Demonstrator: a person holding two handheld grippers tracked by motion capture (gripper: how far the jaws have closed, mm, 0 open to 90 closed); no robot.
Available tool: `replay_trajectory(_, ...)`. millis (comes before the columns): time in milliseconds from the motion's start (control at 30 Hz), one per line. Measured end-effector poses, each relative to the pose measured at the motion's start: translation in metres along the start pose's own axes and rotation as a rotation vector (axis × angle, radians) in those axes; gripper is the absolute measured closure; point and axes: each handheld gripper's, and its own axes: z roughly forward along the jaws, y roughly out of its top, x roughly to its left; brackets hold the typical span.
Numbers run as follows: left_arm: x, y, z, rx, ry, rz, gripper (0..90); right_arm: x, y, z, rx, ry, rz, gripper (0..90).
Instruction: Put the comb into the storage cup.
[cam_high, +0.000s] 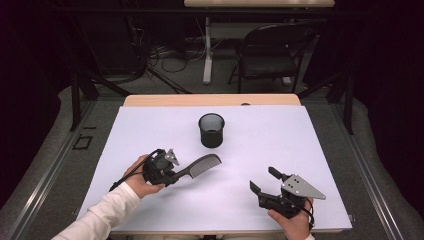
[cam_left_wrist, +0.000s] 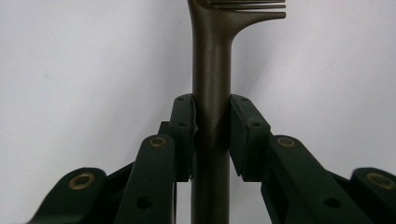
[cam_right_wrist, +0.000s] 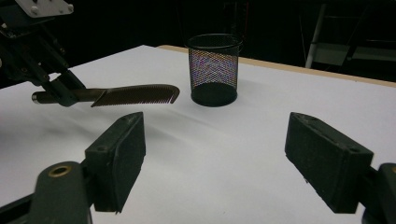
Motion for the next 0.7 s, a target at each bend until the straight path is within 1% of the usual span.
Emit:
replay_trajectory(300, 0.003, 0.003, -0.011, -0.081, 0.016, -0.024, 72.5, 0.0, 0.0, 0.001, -0.002, 0.0, 0.002, 20.3)
replay_trajectory(467, 0.004, 0.004, -0.016, -0.115, 0.024, -0.031, 72.5, 0.0, 0.0, 0.0, 0.003, 0.001, 0.002, 20.3)
replay_trajectory(600, 0.005, 0.006, -0.02, -0.145, 0.03, -0.042, 72.4, 0.0, 0.0, 0.001, -0.002, 0.0, -0.001, 20.3)
replay_trajectory(700, 0.005, 0.007, -0.023, -0.177, 0.043, -0.056, 72.5, 0.0, 0.0, 0.001, 0.003, 0.0, 0.0, 20.3)
